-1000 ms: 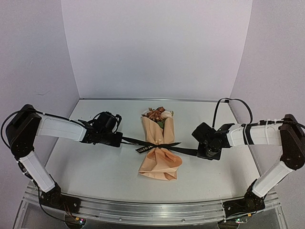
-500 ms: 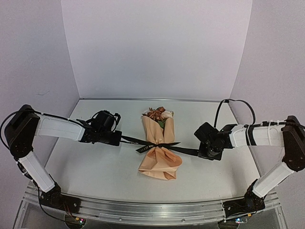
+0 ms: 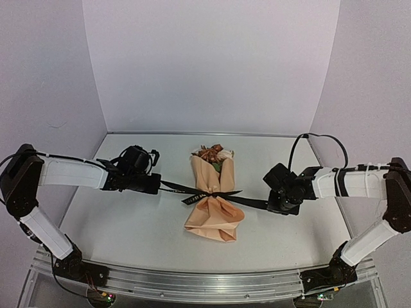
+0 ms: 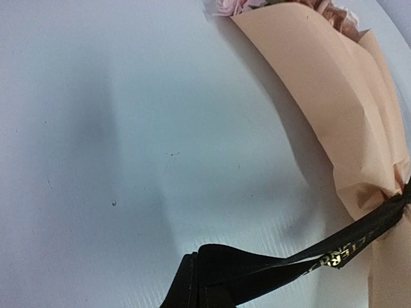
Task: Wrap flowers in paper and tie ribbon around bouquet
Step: Tie the half-tied ribbon around the folded bouquet, then reset both arms
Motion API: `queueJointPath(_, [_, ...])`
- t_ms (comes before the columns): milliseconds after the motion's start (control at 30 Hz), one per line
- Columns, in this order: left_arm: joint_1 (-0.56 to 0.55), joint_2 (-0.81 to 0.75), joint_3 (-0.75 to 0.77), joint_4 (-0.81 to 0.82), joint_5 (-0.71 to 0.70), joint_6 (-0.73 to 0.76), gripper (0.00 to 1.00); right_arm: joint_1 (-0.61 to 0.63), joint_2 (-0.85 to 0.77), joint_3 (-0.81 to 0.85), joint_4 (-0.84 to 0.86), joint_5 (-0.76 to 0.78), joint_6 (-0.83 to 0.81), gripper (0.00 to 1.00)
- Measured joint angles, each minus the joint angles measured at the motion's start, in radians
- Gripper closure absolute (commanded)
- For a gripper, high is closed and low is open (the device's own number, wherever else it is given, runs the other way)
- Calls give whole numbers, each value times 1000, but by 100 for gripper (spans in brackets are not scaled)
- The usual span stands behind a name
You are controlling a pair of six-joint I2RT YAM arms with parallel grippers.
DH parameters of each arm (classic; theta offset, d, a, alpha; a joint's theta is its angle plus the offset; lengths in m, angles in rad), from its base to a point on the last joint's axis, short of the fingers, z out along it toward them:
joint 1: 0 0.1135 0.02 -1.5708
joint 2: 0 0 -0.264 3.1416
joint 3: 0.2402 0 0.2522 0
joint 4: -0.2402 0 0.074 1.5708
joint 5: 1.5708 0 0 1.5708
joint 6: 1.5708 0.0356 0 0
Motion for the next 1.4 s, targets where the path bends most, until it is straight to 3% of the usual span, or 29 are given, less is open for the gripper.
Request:
queueJointPath(467, [27, -68, -39, -24, 85, -134, 44, 85, -2, 62, -78, -28, 7, 37])
queueJointPath(533, [27, -89, -44, -27, 99, -150, 27, 87, -11, 62, -78, -38, 10, 26])
queueJointPath(600, [26, -126, -44, -31, 109, -167, 18, 87, -33, 62, -76, -49, 12, 16])
queueJointPath(633, [27, -144, -44, -30, 112, -174, 6, 87, -48, 62, -76, -51, 8, 12])
queueJointPath(667, [27, -166, -43, -30, 115, -181, 2, 87, -65, 62, -73, -52, 11, 7])
queueJointPath(733, [27, -208, -43, -29, 122, -197, 0, 87, -94, 66, -73, -55, 1, 2])
queueJointPath(967, [27, -269, 9, -30, 119, -226, 0, 87, -183, 123, -60, -6, -7, 2])
queueJointPath(1400, [27, -260, 235, -115, -61, -271, 0, 87, -352, 130, -24, 158, -6, 2])
